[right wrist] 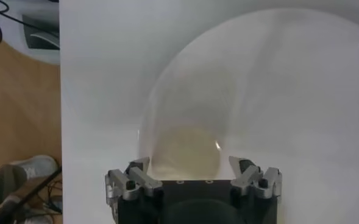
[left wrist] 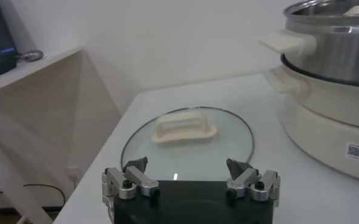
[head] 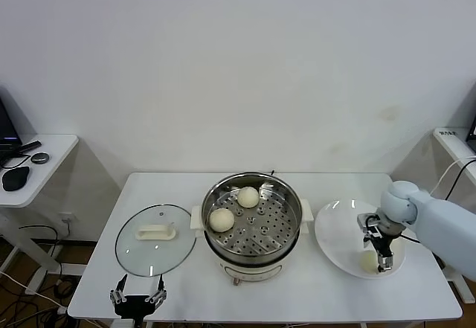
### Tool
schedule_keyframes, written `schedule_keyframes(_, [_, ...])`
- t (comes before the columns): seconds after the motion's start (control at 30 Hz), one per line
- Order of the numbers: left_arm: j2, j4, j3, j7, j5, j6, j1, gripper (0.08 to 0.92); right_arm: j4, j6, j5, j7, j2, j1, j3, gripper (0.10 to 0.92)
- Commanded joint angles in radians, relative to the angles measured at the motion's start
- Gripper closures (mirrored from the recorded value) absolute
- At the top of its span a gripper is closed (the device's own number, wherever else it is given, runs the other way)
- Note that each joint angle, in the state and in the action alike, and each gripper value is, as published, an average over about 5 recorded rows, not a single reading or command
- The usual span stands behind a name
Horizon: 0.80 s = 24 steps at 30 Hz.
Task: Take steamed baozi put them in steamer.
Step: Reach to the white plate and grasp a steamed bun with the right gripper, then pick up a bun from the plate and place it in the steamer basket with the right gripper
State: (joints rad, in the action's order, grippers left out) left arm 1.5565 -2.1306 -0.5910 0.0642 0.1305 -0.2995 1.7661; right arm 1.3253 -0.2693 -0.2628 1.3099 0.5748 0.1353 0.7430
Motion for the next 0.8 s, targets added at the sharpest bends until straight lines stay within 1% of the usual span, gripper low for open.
schedule_keyframes(0.03, [0.0, 0.003, 0.002, 0.0, 0.007, 0.0, -0.001, 0.177, -0.017, -0.002, -0.003, 0.006, 0.007, 0.017, -0.016, 0.232])
schedule_keyframes(0.33, [0.001, 0.001, 0.006, 0.0, 0.007, 0.0, -0.004, 0.177, -0.017, -0.007, 0.011, 0.011, 0.004, 0.013, -0.02, 0.385])
schedule_keyframes(0.6, [0.0, -0.001, 0.012, 0.0, 0.007, -0.001, -0.011, 0.177, 0.007, -0.021, 0.058, 0.028, -0.029, -0.049, 0.013, 0.446])
schedule_keyframes(0.8, [-0.002, -0.012, 0.021, -0.003, 0.006, -0.002, -0.023, 0.177, 0.049, -0.037, 0.135, 0.04, -0.049, -0.216, 0.071, 0.477])
